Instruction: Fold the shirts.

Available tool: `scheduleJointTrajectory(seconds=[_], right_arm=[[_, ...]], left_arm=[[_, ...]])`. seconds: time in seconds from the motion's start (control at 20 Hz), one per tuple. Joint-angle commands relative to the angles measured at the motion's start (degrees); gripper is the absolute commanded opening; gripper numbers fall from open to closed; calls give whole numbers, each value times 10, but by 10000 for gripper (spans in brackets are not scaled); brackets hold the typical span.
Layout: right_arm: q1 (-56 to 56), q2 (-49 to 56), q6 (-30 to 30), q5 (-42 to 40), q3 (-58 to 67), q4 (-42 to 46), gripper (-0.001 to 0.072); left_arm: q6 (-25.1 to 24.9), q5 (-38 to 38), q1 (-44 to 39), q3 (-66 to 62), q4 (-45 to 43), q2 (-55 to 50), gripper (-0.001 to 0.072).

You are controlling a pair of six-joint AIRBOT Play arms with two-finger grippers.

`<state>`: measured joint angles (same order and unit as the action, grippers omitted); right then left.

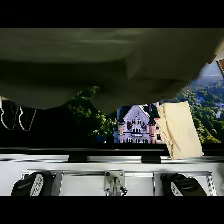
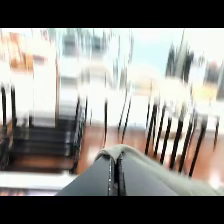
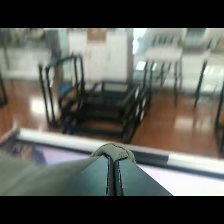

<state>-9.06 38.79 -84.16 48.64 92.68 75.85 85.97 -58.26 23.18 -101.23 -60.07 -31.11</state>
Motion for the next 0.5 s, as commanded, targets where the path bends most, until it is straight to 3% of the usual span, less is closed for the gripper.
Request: scheduleJointTrajectory(seconds=[0.0, 0.3, 0.45], right_arm=[[0, -76, -52, 36, 10, 44, 70], [0, -39, -54, 106, 10, 57, 70], [0, 34, -59, 195, 10, 54, 70]], left_arm=[[99, -75, 1, -33, -122, 54, 30], [51, -163, 1, -17, -150, 43, 31], [21, -216, 1, 50, -157, 17, 31]])
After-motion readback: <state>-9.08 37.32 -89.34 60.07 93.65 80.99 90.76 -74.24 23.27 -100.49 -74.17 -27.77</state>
